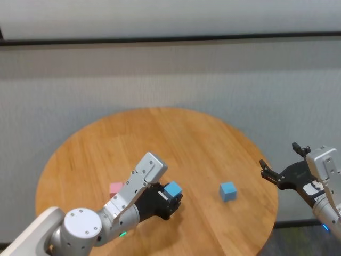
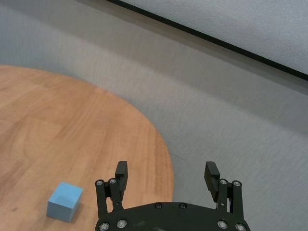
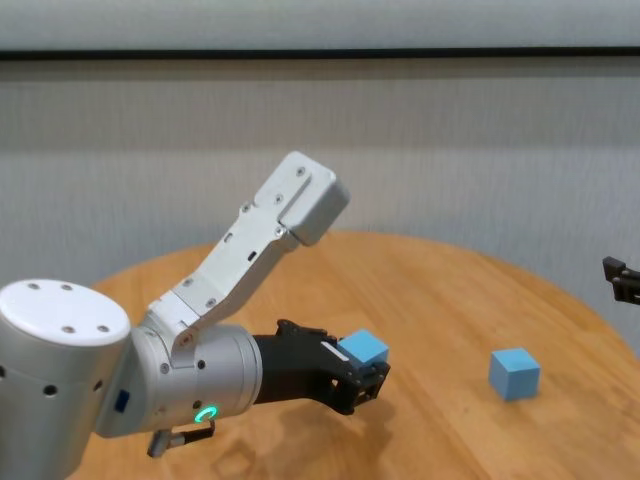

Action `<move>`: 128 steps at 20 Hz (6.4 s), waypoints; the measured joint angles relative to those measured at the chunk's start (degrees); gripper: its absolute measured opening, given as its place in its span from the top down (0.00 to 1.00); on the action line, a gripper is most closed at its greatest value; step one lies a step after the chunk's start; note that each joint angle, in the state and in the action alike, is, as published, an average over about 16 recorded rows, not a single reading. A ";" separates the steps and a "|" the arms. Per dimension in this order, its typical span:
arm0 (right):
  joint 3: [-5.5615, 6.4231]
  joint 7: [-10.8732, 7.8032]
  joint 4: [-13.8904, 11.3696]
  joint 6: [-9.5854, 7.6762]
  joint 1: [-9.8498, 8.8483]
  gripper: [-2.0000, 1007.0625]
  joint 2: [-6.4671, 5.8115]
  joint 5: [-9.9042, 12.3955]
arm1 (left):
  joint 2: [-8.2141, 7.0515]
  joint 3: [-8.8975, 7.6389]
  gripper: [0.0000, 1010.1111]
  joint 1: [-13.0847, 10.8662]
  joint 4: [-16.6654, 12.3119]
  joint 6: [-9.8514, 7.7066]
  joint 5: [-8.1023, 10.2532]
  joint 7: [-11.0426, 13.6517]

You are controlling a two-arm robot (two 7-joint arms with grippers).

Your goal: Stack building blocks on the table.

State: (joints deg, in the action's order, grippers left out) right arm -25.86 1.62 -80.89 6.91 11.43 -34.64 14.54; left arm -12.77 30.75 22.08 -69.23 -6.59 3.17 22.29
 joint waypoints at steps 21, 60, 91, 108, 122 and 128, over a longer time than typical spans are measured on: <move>0.00 0.00 0.00 0.00 0.00 0.00 0.00 0.00 | 5.90 -1.39 0.61 8.43 18.72 5.44 0.40 2.64; 0.00 0.00 0.00 0.00 0.00 0.00 0.00 0.00 | -7.60 -5.88 0.01 -3.44 -7.42 5.42 3.56 5.27; 2.93 0.84 -5.15 -11.72 -2.02 0.00 9.17 8.35 | -14.38 -8.98 0.01 -8.28 -14.54 6.09 7.25 7.22; 4.44 2.41 -1.32 -19.21 -1.39 0.00 16.73 10.20 | -14.25 -8.90 0.01 -8.18 -14.35 6.06 7.12 7.17; 4.10 2.71 2.00 -21.90 -0.04 0.00 19.12 6.74 | -14.20 -8.88 0.01 -8.13 -14.30 6.06 7.08 7.17; 4.35 2.21 3.26 -22.00 0.36 0.00 20.15 6.07 | -14.20 -8.88 0.01 -8.13 -14.30 6.06 7.08 7.17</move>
State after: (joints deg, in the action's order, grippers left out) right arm -21.52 3.83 -77.63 -15.09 11.80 -14.49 20.61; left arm -26.98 21.87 13.95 -83.53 -0.53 10.26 29.46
